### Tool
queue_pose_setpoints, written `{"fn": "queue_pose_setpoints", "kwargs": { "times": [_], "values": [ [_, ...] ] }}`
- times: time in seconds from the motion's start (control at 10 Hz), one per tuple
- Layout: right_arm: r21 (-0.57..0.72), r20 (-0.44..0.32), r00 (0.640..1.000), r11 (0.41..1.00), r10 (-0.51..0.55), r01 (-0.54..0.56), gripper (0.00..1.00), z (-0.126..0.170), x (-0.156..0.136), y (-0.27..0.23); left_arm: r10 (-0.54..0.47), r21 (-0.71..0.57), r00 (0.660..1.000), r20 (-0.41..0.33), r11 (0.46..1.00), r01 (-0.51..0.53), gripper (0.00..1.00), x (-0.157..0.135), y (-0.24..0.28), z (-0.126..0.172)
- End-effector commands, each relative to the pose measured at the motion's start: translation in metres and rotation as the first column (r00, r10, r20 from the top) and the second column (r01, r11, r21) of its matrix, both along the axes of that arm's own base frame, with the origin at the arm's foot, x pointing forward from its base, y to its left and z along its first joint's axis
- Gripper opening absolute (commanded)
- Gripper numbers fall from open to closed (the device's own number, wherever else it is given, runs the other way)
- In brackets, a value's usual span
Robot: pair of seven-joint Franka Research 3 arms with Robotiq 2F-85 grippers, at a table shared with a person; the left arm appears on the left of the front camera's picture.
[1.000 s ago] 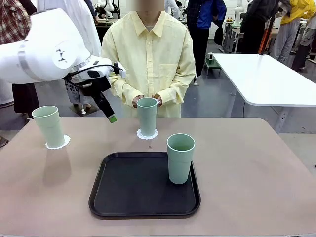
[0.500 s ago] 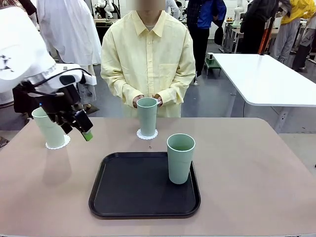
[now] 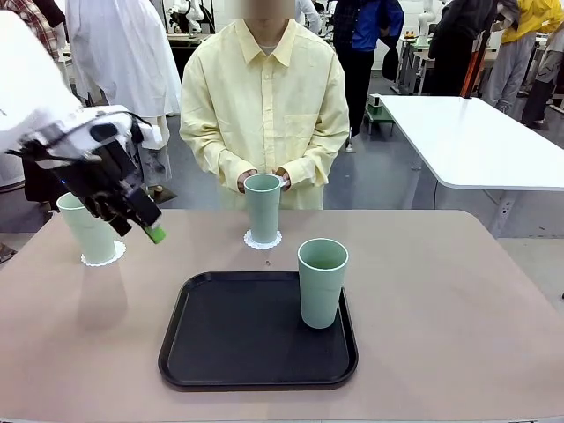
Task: Place coasters on the table and set cups on them.
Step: Take one Reusable plastic cup from the Flat Tray and place it on a coaster set by the human.
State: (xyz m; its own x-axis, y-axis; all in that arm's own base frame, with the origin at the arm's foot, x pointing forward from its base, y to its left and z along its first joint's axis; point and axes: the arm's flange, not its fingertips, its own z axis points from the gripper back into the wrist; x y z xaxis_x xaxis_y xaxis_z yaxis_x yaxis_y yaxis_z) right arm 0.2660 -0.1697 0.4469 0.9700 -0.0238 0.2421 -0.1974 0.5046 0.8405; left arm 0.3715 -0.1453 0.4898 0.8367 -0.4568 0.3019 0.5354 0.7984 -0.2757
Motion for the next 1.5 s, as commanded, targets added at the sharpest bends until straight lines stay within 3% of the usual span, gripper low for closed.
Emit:
{"fn": "queue_pose_setpoints", "kwargs": {
  "times": [0.0, 0.4, 0.8, 1.0, 1.4],
  "values": [
    [0.021, 0.019, 1.000, 1.000, 0.000, -0.001, 1.00, 0.000, 0.002, 0.000, -0.069, -0.322, 0.994, -0.085, 0.946, 0.038, 1.00, 0.026, 0.038, 0.005],
    [0.021, 0.019, 1.000, 1.000, 0.000, -0.001, 1.00, 0.000, 0.002, 0.000, -0.095, -0.694, 0.985, -0.145, 0.719, -0.033, 1.00, 0.046, 0.137, 0.011],
    [0.021, 0.019, 1.000, 1.000, 0.000, -0.001, 1.00, 0.000, 0.002, 0.000, 0.020, -0.783, 0.972, -0.236, 0.589, -0.202, 1.00, 0.043, 0.241, -0.030],
    [0.021, 0.019, 1.000, 1.000, 0.000, -0.001, 1.00, 0.000, 0.002, 0.000, 0.072, -0.795, 0.964, -0.256, 0.552, -0.252, 1.00, 0.034, 0.282, -0.041],
    [0.021, 0.019, 1.000, 1.000, 0.000, -0.001, 1.00, 0.000, 0.002, 0.000, 0.118, -0.788, 0.955, -0.273, 0.542, -0.293, 1.00, 0.024, 0.322, -0.050]
  ]
}}
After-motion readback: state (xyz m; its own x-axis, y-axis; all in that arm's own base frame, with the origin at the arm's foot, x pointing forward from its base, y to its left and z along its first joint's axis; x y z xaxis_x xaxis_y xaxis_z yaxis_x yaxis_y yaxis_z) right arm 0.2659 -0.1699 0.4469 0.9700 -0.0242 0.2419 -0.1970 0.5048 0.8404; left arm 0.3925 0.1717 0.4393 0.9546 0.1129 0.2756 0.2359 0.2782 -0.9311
